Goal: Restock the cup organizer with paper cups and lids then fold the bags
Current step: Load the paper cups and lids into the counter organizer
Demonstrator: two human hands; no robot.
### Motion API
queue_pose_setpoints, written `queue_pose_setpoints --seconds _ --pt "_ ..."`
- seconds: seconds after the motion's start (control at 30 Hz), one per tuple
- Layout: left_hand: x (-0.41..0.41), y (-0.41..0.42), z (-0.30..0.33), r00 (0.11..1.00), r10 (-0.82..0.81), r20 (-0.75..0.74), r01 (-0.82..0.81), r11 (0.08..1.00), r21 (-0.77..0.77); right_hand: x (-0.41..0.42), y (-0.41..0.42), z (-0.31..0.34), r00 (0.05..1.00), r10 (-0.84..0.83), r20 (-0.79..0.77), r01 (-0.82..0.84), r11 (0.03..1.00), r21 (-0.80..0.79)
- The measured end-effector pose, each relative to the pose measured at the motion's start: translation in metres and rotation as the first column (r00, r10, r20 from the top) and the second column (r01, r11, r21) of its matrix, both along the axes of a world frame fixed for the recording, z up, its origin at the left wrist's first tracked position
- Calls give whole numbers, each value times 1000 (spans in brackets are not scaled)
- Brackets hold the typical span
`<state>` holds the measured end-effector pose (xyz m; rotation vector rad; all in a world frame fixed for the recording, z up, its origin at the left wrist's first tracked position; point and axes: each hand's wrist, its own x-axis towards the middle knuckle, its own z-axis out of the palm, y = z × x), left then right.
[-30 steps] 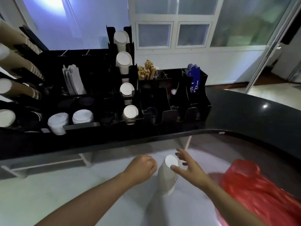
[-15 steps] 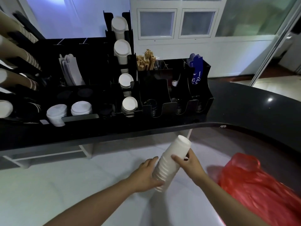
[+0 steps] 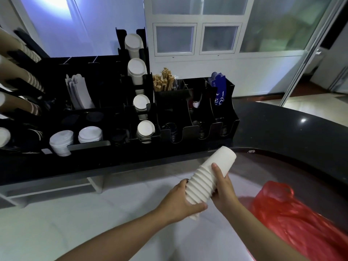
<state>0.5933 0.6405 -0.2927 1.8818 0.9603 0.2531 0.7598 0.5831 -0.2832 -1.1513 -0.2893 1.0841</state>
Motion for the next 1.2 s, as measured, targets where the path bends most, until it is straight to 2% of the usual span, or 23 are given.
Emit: queue_pose_setpoints --seconds 0.2,0.43,0.7,0.8,0.93,0.97,1.07,1.2 --pt "3 7 10 995 64 -76 -63 998 9 -10 10 5 999 -53 9 53 999 4" --pt "-6 24 6 997 2 -82 -14 989 -147 -14 19 5 998 -41 56 42 999 -26" --pt "-10 34 7 1000 -16 -7 12 934 -358 -16 34 -1 998 -15 64 19 997 -71" --pt "-13 36 10 999 -17 39 34 863 -504 -13 35 -1 1000 25 13 -24 998 -64" --pt "-24 40 15 988 6 151 111 648 -754 -5 33 14 984 150 -92 -155 987 -50" --pt "-25 41 14 986 8 169 125 640 -758 -3 36 20 982 181 -60 -183 983 -30" --pt "-26 47 1 987 -39 159 131 767 -628 10 48 37 983 122 141 -124 992 7" --pt "-38 61 -19 996 -79 32 85 904 -418 27 56 43 954 70 293 -78 997 16"
